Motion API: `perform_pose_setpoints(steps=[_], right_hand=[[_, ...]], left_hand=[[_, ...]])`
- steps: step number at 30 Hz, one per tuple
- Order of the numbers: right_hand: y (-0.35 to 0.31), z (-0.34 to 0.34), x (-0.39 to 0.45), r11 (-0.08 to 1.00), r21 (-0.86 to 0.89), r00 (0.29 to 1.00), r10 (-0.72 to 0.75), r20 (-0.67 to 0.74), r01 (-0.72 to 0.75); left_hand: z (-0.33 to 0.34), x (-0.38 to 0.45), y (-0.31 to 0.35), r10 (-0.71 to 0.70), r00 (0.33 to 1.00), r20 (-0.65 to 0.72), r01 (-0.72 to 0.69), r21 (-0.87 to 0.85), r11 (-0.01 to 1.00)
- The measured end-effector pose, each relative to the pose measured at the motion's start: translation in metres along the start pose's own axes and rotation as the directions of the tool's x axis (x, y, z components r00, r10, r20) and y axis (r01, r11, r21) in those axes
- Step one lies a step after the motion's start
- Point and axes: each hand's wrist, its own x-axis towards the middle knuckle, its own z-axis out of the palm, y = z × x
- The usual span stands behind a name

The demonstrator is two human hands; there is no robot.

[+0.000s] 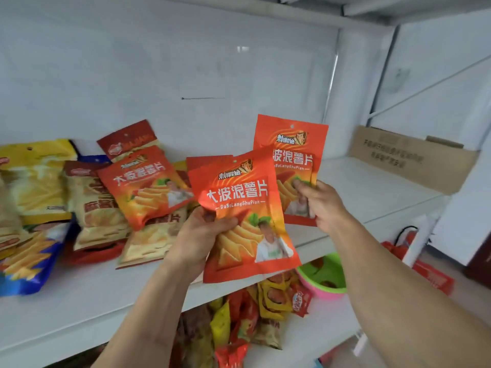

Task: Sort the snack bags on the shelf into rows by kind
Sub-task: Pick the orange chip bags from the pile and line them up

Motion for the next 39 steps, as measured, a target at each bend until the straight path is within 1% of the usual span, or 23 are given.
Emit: perform_pose_setpoints(steps=[5,11,15,18,21,25,28,31,34,37,39], right_hand=[[0.01,-0.076,0.049,1.0,0.009,1.0,0.008,0.002,-0.008],[0.03,-0.147,0.117,1.0,-0.008,1.0,0.016,-0.007,-0.016],[0.038,-0.183,0.173,1.0,-0.008,1.0,0.002,-0.011,-0.002],[0.043,-0.205,0.217,1.0,-0.009,1.0,0.016,-0.01,-0.016],[0.048,-0.226,0.256,0.999,-0.023,1.0,0.027,-0.009,-0.027],[0.057,-0.252,0.302,0.998,-0.055,0.999,0.044,0.009,-0.043],[0.065,-0.27,0.335,0.998,-0.061,0.998,0.038,0.039,-0.036],[0.074,-0.285,0.37,0.994,-0.106,0.994,0.043,0.098,-0.033],[0.081,-0.297,0.402,0.996,-0.085,0.985,0.055,0.161,-0.042],[0.085,-0.305,0.43,0.996,-0.075,0.965,0.07,0.254,-0.052],[0.091,-0.312,0.449,0.996,-0.066,0.958,0.08,0.274,-0.064]], left_hand=[[0.076,0.042,-0.021,-0.011,1.0,-0.015,0.01,-0.028,1.0],[0.151,0.107,-0.041,-0.036,0.998,-0.053,0.034,-0.044,0.998],[0.195,0.164,-0.056,-0.027,0.998,-0.063,0.024,-0.044,0.999],[0.224,0.205,-0.065,-0.048,0.998,-0.045,0.047,-0.028,0.999],[0.251,0.238,-0.072,-0.075,0.997,-0.028,0.074,-0.007,0.997],[0.283,0.272,-0.079,-0.085,0.996,-0.037,0.086,0.026,0.996],[0.303,0.295,-0.09,-0.102,0.992,-0.069,0.105,0.045,0.993],[0.324,0.312,-0.102,-0.111,0.987,-0.117,0.117,0.046,0.992],[0.349,0.326,-0.11,-0.105,0.98,-0.17,0.114,0.045,0.993],[0.376,0.34,-0.119,-0.1,0.969,-0.226,0.113,0.046,0.993],[0.392,0.351,-0.127,-0.106,0.964,-0.245,0.121,0.045,0.992]])
